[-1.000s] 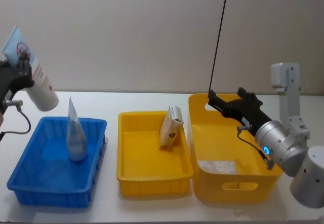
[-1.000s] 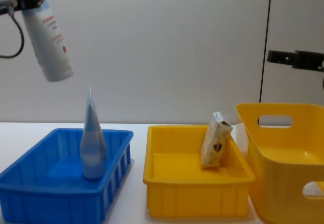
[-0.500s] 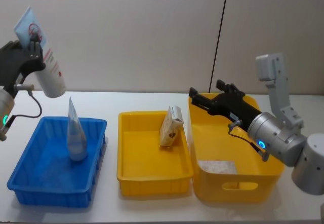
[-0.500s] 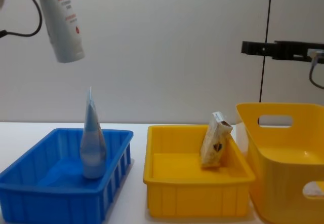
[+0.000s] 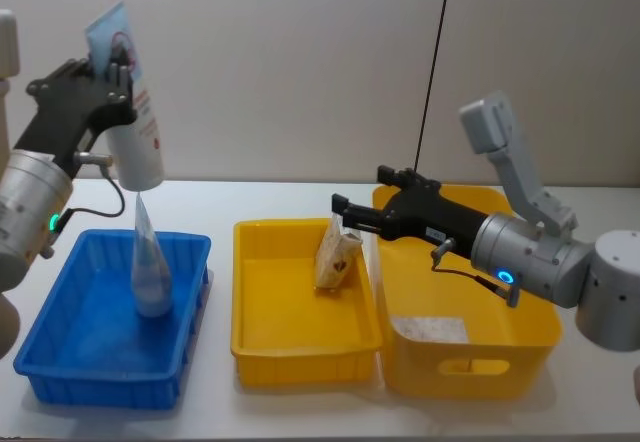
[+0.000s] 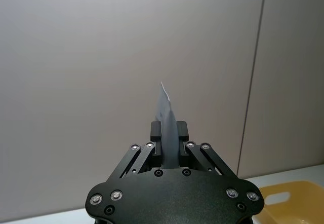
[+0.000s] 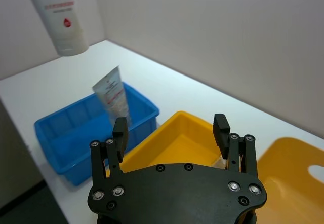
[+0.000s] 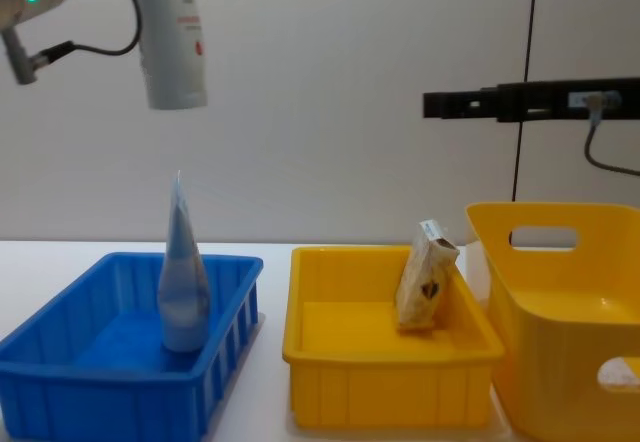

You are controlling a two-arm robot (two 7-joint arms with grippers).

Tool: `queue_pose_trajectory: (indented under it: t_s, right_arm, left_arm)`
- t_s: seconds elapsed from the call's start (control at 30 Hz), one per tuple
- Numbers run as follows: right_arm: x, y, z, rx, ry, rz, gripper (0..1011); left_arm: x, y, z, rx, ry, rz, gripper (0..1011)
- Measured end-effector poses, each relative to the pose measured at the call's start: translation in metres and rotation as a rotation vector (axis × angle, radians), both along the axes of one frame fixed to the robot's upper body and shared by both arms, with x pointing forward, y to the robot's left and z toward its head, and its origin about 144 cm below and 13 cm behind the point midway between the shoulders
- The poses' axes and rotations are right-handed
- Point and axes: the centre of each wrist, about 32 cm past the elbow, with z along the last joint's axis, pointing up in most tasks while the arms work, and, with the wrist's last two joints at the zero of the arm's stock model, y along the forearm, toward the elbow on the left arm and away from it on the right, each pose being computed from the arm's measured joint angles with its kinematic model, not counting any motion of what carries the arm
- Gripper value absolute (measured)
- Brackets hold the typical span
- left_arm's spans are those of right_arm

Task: Bimanual collaborative sorting of washing and personal care products

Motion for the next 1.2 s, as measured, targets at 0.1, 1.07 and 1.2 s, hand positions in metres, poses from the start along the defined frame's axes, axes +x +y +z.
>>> queue_pose_trajectory:
  t_s: [0.1,1.07,1.2]
  right_arm:
    - [0.004,0.001,0.003,-0.021,0.012,0.050,1003]
    - [0.070,0.045,0.035,-0.139,0.100,0.459,1004]
    - [0.080,0.054,0.038,-0.121,0.089,0.484,1004]
  left_arm:
    - [0.002,-0.006,0.001,0.014,-0.025,-0.043,157]
    - [0.000,-0.039,-0.001,0.019,-0.099,-0.180,157]
    - [0.000,-0.040,-0.003,0.017,-0.098,-0.183,157]
